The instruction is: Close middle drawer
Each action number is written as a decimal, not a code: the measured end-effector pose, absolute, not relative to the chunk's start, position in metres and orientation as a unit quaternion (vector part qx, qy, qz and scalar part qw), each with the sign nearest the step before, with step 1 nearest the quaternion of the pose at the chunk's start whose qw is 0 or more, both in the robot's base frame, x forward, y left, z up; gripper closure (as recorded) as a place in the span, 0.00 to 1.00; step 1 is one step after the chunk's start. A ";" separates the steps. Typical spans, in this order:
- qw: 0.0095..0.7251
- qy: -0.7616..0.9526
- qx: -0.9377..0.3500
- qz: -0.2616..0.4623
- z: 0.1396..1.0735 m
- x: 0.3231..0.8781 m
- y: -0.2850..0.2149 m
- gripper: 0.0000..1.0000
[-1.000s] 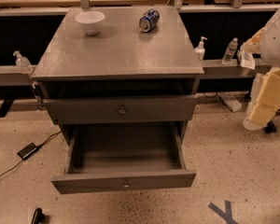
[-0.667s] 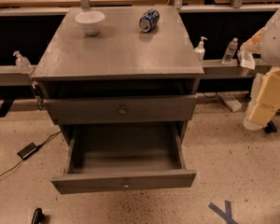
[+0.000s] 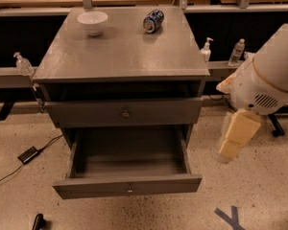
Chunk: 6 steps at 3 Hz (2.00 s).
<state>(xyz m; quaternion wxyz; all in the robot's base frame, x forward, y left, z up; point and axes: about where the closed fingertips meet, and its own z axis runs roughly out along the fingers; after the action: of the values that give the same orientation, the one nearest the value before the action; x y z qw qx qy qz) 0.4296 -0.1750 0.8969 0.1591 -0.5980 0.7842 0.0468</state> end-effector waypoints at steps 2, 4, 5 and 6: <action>0.129 0.780 -0.584 0.184 0.775 0.403 -0.117 0.00; 0.149 0.767 -0.588 0.208 0.738 0.398 -0.102 0.00; 0.147 0.758 -0.596 0.223 0.715 0.397 -0.098 0.00; 0.141 0.735 -0.613 0.252 0.670 0.393 -0.085 0.00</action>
Offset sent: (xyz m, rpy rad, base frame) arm -0.0328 0.0733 -0.1560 0.2441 0.2778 0.0343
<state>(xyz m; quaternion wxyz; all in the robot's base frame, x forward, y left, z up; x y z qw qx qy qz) 0.3931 -0.0846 0.6695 0.1409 -0.6132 0.7353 0.2519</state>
